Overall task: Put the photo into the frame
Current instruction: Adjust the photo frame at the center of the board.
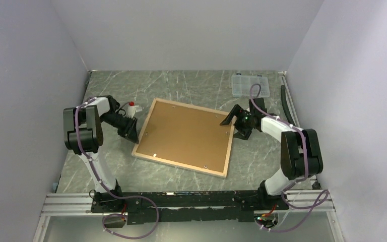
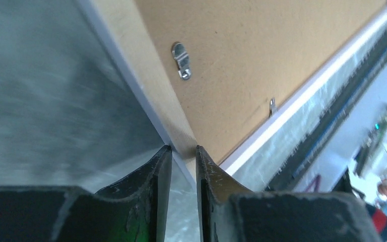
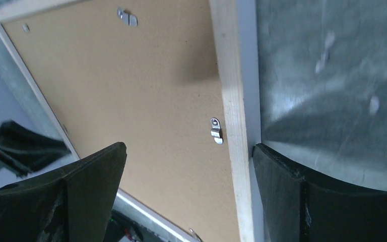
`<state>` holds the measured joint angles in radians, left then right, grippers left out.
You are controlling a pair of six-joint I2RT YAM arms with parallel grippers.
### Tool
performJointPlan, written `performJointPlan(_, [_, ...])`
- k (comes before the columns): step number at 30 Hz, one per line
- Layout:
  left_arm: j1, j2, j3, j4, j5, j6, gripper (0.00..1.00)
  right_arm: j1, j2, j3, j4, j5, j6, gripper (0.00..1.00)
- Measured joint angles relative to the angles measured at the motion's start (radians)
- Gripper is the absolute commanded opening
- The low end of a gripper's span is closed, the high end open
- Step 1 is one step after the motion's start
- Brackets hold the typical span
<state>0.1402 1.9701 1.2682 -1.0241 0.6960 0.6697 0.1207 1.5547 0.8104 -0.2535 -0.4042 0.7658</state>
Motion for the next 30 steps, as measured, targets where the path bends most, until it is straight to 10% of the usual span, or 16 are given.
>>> performJointPlan(14, [-0.039, -0.080, -0.105, -0.155, 0.050, 0.072, 0.36, 0.039, 0.068, 0.207, -0.082, 0.177, -0.032, 1.00])
performJointPlan(22, [0.027, -0.079, -0.087, -0.018, 0.104, -0.089, 0.42, 0.315, -0.097, 0.271, -0.090, 0.269, -0.026, 0.95])
performJointPlan(30, [0.020, 0.023, -0.081, 0.063, 0.127, -0.167, 0.29, 0.589, 0.102, 0.336, 0.048, 0.152, 0.009, 0.87])
